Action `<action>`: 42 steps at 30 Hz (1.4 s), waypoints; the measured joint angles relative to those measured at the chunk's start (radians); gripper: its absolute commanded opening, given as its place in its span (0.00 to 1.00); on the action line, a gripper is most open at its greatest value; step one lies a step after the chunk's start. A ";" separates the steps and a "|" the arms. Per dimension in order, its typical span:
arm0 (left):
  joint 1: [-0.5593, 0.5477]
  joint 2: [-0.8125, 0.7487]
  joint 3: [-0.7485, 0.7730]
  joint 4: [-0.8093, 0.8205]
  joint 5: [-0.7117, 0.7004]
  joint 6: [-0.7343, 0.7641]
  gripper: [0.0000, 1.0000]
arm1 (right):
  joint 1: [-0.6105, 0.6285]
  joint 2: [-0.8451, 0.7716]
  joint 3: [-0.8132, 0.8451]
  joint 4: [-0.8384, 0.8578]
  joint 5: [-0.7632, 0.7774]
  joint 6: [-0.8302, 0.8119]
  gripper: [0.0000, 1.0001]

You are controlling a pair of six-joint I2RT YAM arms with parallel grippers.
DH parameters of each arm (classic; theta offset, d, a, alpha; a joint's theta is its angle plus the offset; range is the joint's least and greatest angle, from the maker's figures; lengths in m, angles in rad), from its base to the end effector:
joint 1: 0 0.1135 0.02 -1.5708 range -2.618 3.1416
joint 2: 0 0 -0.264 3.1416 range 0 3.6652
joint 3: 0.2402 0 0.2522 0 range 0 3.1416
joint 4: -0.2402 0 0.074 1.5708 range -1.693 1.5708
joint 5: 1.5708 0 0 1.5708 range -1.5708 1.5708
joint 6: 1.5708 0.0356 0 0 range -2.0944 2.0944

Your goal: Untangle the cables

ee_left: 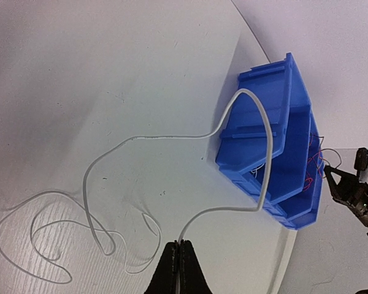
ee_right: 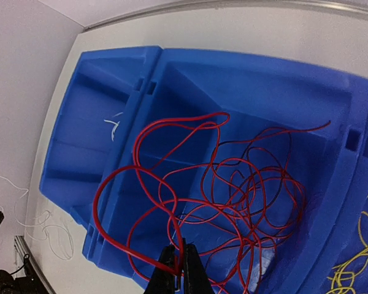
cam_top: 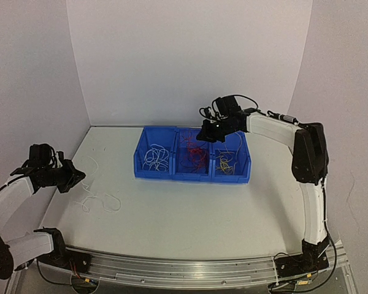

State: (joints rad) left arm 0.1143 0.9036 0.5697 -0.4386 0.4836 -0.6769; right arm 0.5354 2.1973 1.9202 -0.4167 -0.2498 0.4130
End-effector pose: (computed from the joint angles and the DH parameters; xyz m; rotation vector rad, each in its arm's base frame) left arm 0.1840 0.0045 0.2236 -0.6867 2.2850 -0.8402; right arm 0.4343 0.2679 0.2487 -0.2827 2.3444 0.7681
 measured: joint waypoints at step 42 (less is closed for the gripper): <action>-0.473 0.492 0.163 -0.094 -0.430 -0.073 1.00 | 0.042 -1.113 -1.039 -0.034 0.435 -0.146 0.78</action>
State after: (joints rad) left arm -0.3591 1.3951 0.7322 -0.5325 0.0533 -0.7503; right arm 0.5770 1.0840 0.8812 -0.4505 0.1852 0.2675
